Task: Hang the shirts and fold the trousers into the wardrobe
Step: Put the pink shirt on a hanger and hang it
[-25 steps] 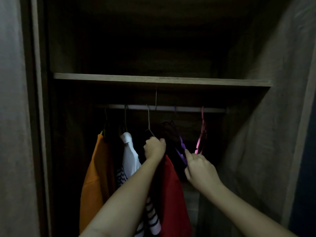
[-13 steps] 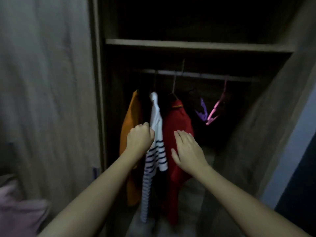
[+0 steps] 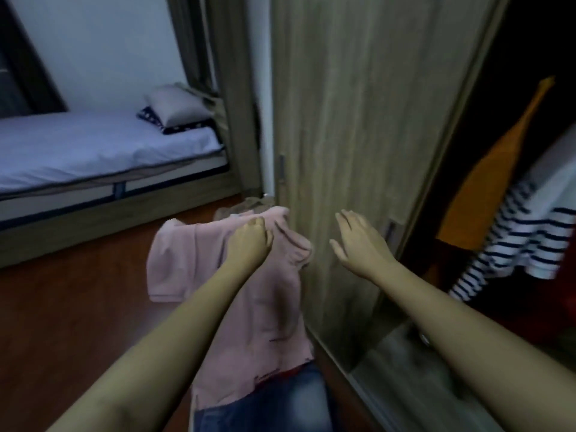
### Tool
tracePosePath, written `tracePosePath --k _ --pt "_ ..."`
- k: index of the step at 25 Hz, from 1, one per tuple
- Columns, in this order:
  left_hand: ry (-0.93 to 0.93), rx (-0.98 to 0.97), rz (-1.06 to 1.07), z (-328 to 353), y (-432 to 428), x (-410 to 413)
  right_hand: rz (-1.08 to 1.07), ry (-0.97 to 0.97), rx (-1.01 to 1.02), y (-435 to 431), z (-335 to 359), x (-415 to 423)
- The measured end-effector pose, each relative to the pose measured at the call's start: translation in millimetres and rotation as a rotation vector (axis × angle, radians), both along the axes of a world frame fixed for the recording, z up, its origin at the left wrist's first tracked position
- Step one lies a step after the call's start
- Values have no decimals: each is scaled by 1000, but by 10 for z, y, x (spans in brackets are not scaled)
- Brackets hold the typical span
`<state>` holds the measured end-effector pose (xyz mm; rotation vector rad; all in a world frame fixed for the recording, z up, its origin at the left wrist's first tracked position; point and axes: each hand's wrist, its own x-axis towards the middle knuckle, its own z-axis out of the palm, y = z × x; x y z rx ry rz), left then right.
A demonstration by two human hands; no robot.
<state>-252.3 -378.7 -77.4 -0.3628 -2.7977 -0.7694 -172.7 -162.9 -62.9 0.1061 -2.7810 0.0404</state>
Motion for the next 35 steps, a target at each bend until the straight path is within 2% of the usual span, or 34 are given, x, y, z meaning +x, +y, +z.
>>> tracePosePath --k 3,8,12,16,19,20,22,24,26,28,29,32,35 --pt "84 -134 47 -194 -628 -401 103 -62 -72 -587 -194 -641" --pt "-19 -253 -24 -517 -1101 -1212 174 -141 -95 -1091 -521 -1759" --pt "-98 -401 -107 -958 -1237 -1694 90 -214 -145 -1267 -685 -2550" --pt "-8 -491 -123 -1350 -1263 -1825 -26 -331 -206 -1341 -908 -3118" --pt "70 -501 -125 -1464 -1284 -1862 -129 -480 -308 -1468 -1049 -3403" --pt "76 -502 -124 -1470 -1292 -1867 -147 -475 -311 -1508 -1074 -3453" --pt "50 -488 -145 -1408 -1303 -1833 -122 -329 -400 -1557 -1026 -3446" --pt "-10 -355 -175 -1320 -1308 -1834 -66 -88 -617 -1564 -888 -3302" --pt "-107 -16 -126 -1153 -1331 -1925 82 259 -711 -1531 -735 -3058" --pt "-157 340 -12 -999 -1350 -2080 268 499 -630 -1436 -755 -2729" --pt "-162 396 47 -942 -1347 -2181 331 557 -589 -1387 -853 -2553" --pt "-243 223 213 -799 -1234 -2367 412 568 -622 -1150 -1291 -2175" --pt "-395 196 287 -703 -1147 -2504 471 406 -743 -979 -1515 -1988"
